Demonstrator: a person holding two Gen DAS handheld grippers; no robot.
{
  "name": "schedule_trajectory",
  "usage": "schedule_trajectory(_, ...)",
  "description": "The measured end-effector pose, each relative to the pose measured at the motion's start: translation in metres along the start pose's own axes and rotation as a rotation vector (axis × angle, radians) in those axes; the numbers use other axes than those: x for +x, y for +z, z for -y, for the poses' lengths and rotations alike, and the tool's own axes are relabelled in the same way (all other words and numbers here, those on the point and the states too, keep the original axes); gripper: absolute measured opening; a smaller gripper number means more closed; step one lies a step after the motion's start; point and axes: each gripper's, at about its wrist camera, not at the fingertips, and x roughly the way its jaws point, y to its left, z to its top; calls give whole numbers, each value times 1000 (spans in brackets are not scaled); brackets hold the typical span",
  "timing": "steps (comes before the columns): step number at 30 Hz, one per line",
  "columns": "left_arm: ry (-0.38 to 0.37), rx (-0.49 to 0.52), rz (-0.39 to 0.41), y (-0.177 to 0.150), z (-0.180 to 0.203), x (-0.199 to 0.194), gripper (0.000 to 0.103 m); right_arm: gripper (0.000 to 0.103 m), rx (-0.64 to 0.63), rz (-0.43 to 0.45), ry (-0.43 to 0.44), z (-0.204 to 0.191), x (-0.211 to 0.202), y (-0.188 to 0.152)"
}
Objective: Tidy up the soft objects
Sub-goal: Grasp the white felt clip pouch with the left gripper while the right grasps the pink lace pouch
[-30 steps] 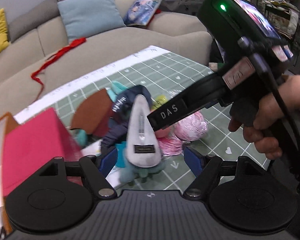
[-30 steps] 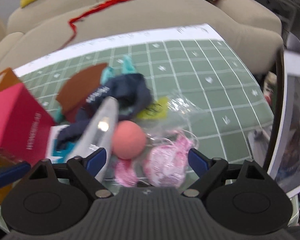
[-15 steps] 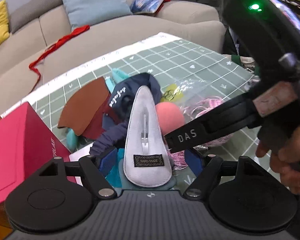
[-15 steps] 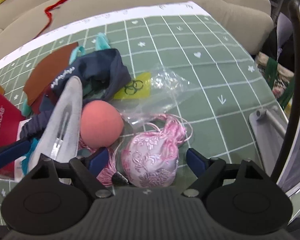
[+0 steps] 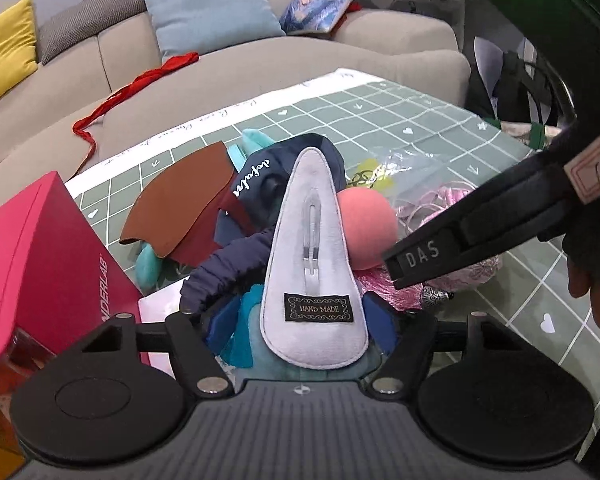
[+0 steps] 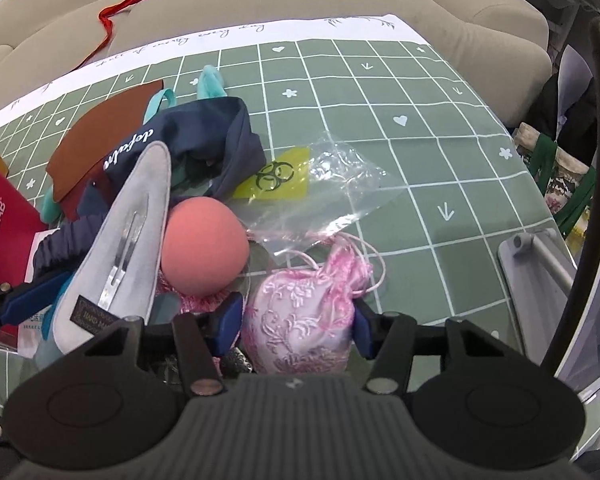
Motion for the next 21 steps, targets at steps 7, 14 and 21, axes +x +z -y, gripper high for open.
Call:
schedule_trajectory(7,-20,22,36,-6,3,-3,70,55,-6,-4,-5,-2,1,1)
schedule_trajectory(14,8,49,57,-9,12,-12,59,48,2,11,-8,0,-4,1)
schedule_trajectory(21,-38,23,83,-5,13,-29,59,44,27,84,26,2,-32,4)
